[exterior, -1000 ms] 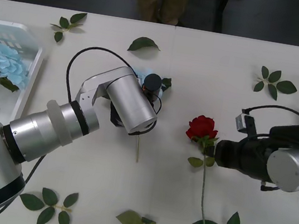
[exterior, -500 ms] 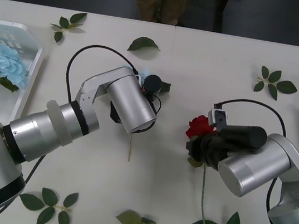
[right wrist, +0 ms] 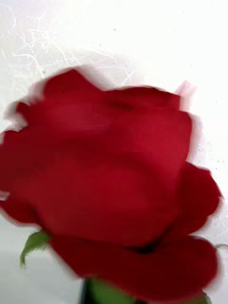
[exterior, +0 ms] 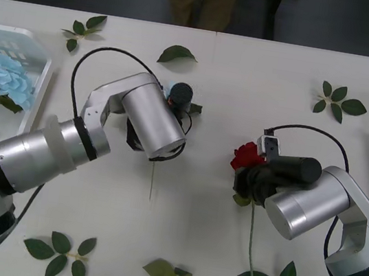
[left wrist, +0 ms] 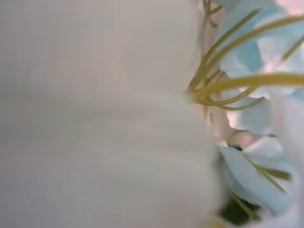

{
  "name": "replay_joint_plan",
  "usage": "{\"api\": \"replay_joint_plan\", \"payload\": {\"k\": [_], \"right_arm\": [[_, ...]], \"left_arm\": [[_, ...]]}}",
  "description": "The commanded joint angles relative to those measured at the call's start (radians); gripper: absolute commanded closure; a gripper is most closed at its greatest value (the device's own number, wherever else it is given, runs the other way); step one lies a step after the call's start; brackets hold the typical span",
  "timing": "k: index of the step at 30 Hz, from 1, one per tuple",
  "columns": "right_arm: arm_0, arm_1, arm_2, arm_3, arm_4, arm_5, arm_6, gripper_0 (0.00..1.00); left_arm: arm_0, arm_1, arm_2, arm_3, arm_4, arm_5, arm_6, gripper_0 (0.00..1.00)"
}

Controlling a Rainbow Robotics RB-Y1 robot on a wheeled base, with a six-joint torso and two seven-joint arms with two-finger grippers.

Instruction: Place the red flowers into the right box and the blue flowers into the left box. If a person shows an open palm, hand one flower to the person first, then continue sorting.

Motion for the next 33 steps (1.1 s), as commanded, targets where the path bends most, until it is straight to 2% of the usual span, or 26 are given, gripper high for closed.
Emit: {"api": "replay_joint_plan", "payload": {"k": [1,4,9,15,18,22,27,30,33], "right_arm": [[-0.026,0.023,0.002,-0.016,0.014,-0.009,-0.018,1.0],[-0.026,0.02,-0.007,-0.036,0.018,0.005,-0.016,1.0],[-0.026,0.005,-0.072,-0.188,-0.001,0.163,-0.008,1.0],[-0.026,-0.023,-0.239,-0.384,-0.147,0.347,0.021,1.0],[-0.024,-0.027,-0.351,-0.446,-0.246,0.392,0.087,1.0],[-0.027,-0.026,-0.512,-0.492,-0.412,0.384,0.177,1.0],[-0.032,-0.026,-0.687,-0.475,-0.641,0.278,0.263,1.0],[-0.032,-0.031,-0.764,-0.444,-0.71,0.226,0.315,1.0],[-0.027,-0.058,-0.834,-0.435,-0.648,0.24,0.367,1.0]], "left_arm": [[0.001,0.228,0.001,-0.273,0.124,0.111,0.022,1.0],[0.003,0.344,0.037,-0.396,0.221,0.177,0.018,1.0],[0.003,0.591,0.124,-0.577,0.406,0.281,0.008,1.0],[0.003,0.856,0.205,-0.632,0.567,0.301,-0.019,1.0],[0.009,0.941,0.222,-0.616,0.606,0.3,-0.088,1.0],[0.098,0.975,0.328,-0.566,0.606,0.288,-0.157,1.0],[0.357,0.895,0.687,-0.462,0.595,0.246,-0.302,1.0],[0.481,0.856,0.84,-0.408,0.581,0.197,-0.44,1.0],[0.555,0.852,0.899,-0.35,0.563,0.143,-0.558,1.0]]}}
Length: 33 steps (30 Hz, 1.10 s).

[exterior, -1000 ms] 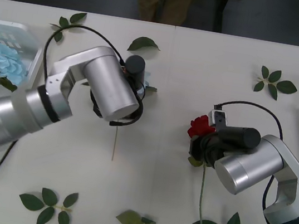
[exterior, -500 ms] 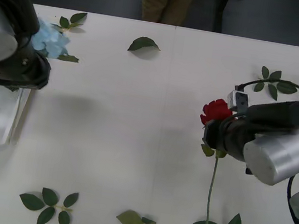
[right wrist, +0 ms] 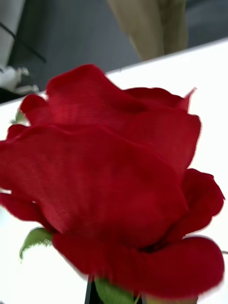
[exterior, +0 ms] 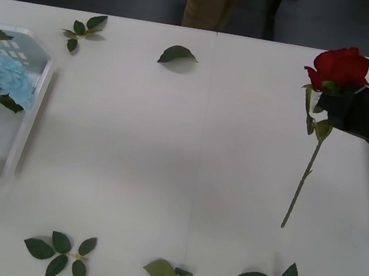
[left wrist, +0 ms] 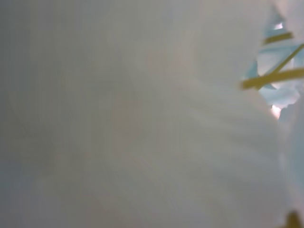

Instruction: Place the red flowers into the right box and the blue flowers into the left box. If a person shows an open palm, hand one flower to the person first, then continue sorting.

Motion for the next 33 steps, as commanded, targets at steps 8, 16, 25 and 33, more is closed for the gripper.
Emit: {"api": "replay_joint_plan", "payload": {"k": [8,16,25,33], "right_arm": [[-0.02,-0.277,-0.155,0.113,0.196,0.12,0.265,1.0],[-0.02,-0.461,-0.169,0.34,0.164,0.065,0.396,1.0],[-0.022,-0.461,-0.173,0.386,0.131,0.022,0.42,1.0],[-0.031,-0.456,-0.136,0.305,0.108,0.022,0.4,1.0]], "left_arm": [[0.119,-0.038,0.069,0.213,-0.125,-0.176,-0.292,1.0],[0.07,-0.093,0.003,0.351,-0.224,-0.331,-0.306,1.0],[-0.031,-0.195,-0.078,0.514,-0.36,-0.493,-0.292,1.0],[-0.051,-0.207,-0.098,0.536,-0.36,-0.501,-0.277,1.0]]}}
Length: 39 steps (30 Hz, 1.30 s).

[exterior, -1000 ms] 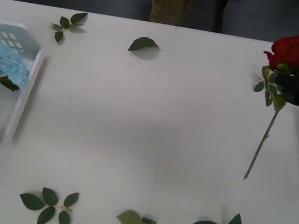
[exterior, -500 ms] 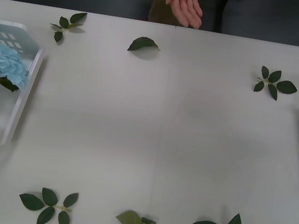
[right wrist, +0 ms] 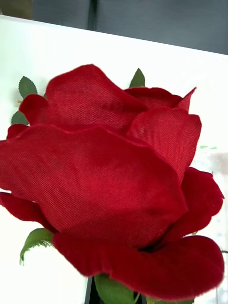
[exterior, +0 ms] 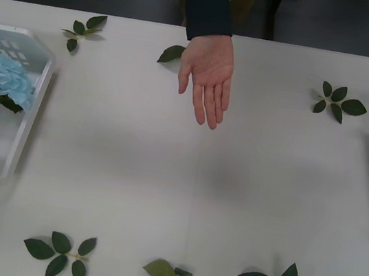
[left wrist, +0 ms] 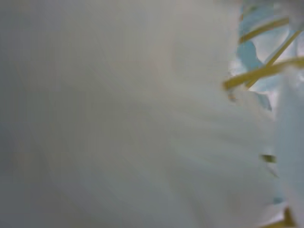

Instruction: Place the red flowers into the right box and the blue flowers into the left box. If a person shows an open palm, hand one flower to the person first, then continue sorting.

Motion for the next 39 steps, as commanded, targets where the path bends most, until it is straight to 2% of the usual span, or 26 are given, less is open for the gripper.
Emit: {"api": "replay_joint_plan", "payload": {"k": [1,2,3,4,5,13,20,27,32,39], "right_arm": [[-0.032,-0.021,0.023,-0.112,-0.013,-0.011,-0.014,1.0],[-0.038,-0.012,0.039,-0.152,-0.015,-0.012,-0.046,1.0],[-0.043,0.001,0.05,-0.186,-0.019,-0.018,-0.071,1.0],[-0.05,0.022,0.062,-0.234,-0.022,-0.021,-0.108,1.0],[-0.061,0.053,0.072,-0.281,-0.024,-0.029,-0.132,1.0],[-0.11,0.278,0.142,-0.537,0.004,-0.17,-0.192,1.0],[-0.126,0.407,0.265,-0.651,0.096,-0.336,-0.214,1.0],[-0.193,0.439,0.435,-0.629,0.33,-0.506,-0.281,1.0],[-0.254,0.439,0.536,-0.551,0.502,-0.619,-0.362,1.0],[-0.274,0.438,0.573,-0.481,0.57,-0.708,-0.398,1.0]], "left_arm": [[-0.038,0.0,-0.012,-0.003,-0.012,-0.014,0.008,1.0],[-0.038,0.002,-0.012,-0.003,-0.012,-0.014,0.009,0.97],[-0.04,0.002,-0.012,-0.003,-0.012,-0.014,0.009,0.78],[-0.04,0.002,-0.012,-0.003,-0.012,-0.017,0.009,0.2],[-0.04,0.002,-0.012,-0.003,-0.012,-0.017,0.009,0.0],[-0.043,0.002,-0.012,-0.003,-0.009,-0.017,0.009,0.0],[-0.043,0.0,-0.012,-0.008,-0.008,-0.017,0.006,0.0],[-0.043,0.002,-0.012,-0.009,-0.005,-0.017,0.002,0.0],[-0.041,0.0,-0.012,-0.009,-0.003,-0.017,0.0,0.0],[-0.041,0.003,-0.012,-0.018,0.003,0.012,-0.003,0.0]]}}
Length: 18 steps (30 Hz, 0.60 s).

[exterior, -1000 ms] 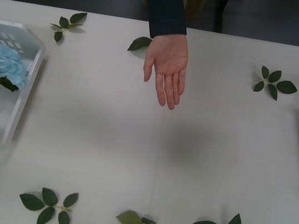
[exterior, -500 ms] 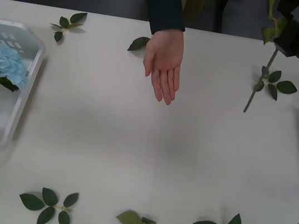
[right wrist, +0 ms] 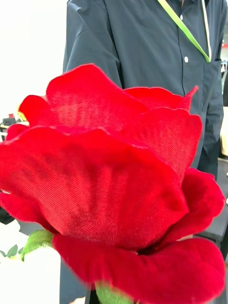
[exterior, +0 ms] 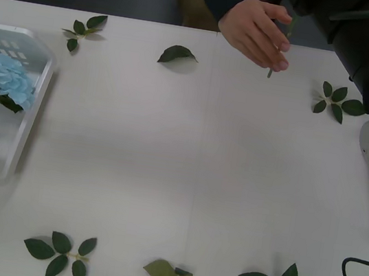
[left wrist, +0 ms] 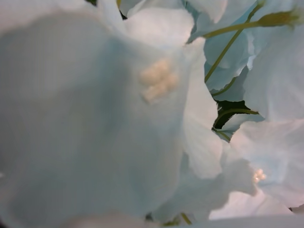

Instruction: Place the red flowers into the right box and the blue flowers into the left box. If a person shows an open palm, hand one flower to the person first, then continue sorting.

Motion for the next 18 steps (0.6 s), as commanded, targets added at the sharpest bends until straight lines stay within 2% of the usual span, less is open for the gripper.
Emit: {"api": "replay_joint_plan", "payload": {"k": [1,11,12,14,15,16,18], "right_arm": [[-0.04,0.019,0.009,0.015,0.021,-0.04,-0.039,1.0],[-0.038,0.014,0.009,0.017,0.03,-0.043,-0.051,1.0],[-0.037,0.013,0.009,0.017,0.03,-0.041,-0.051,0.93],[-0.037,0.013,0.009,0.017,0.03,-0.041,-0.051,0.71],[-0.037,0.011,0.009,0.017,0.032,-0.043,-0.051,0.51],[-0.037,0.013,0.009,0.017,0.032,-0.041,-0.051,0.39],[-0.037,0.01,0.009,0.017,0.027,-0.043,-0.048,0.31]], "left_arm": [[-0.038,0.006,-0.008,-0.023,0.003,0.025,-0.003,0.0],[-0.038,0.009,-0.008,-0.043,0.004,0.042,-0.004,0.0],[-0.038,0.009,-0.008,-0.043,0.004,0.042,-0.004,0.0],[-0.038,0.009,-0.008,-0.042,0.003,0.042,-0.004,0.0],[-0.038,0.009,-0.008,-0.043,0.004,0.042,-0.004,0.0],[-0.038,0.009,-0.008,-0.043,0.003,0.042,-0.004,0.0],[-0.038,0.009,-0.008,-0.043,0.003,0.042,-0.003,0.0]]}}
